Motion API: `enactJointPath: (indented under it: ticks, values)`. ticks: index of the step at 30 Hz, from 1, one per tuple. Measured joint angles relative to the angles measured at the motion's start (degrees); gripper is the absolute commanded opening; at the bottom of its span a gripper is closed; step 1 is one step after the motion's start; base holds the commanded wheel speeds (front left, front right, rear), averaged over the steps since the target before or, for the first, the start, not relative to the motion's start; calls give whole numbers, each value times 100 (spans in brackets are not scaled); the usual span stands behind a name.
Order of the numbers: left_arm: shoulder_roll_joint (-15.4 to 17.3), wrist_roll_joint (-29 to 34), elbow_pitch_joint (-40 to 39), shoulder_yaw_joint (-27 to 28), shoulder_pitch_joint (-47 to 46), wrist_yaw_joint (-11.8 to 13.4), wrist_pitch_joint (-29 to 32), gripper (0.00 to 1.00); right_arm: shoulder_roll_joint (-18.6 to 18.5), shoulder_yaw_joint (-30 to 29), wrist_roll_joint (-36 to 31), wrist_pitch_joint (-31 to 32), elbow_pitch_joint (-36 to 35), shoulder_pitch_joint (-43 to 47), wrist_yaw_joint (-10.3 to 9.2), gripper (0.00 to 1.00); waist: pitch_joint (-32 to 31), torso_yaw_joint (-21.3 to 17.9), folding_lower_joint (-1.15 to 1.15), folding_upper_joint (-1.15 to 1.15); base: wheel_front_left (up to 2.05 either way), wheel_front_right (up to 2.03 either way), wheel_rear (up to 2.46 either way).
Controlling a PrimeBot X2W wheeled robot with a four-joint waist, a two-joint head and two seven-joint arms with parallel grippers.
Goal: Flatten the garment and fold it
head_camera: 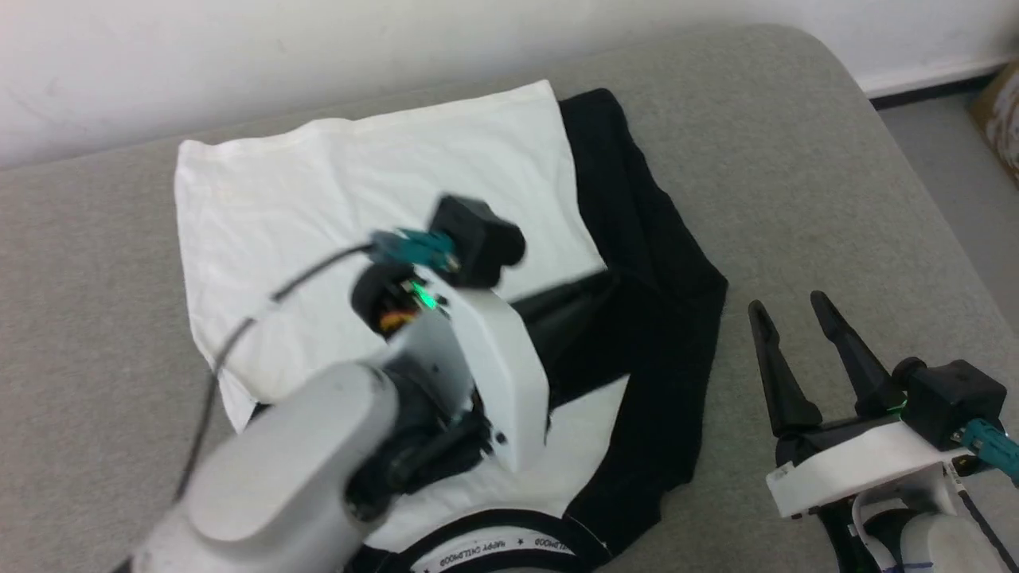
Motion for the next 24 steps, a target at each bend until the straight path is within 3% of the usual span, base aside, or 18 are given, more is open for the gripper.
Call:
enactJointPath:
  ticks: [10,11,12,13,17,24]
  values:
    - [-480,526,2061,-898,280,-157,-202,0,2,144,132,-157,108,-105,0,100,367,-332,1,0,0,0,0]
    - [-488,584,2192,-935,280,-154,-201,10,1,143,132,-167,119,-114,0,100,402,-354,1,0,0,0,0]
    - [-492,622,2307,-958,279,-144,-196,70,1,140,132,-168,133,-116,0,100,433,-370,1,0,0,0,0]
    - [-494,638,2387,-988,277,-131,-169,100,1,131,132,-169,144,-115,0,100,462,-379,1,0,0,0,0]
    - [-503,760,2412,-924,254,-2,-327,100,1,118,126,-186,171,-117,0,100,511,-311,1,0,0,0,0]
    - [-378,979,1817,-114,308,502,-1853,100,-15,-45,-103,21,185,-409,0,100,501,0,0,0,0,0,0]
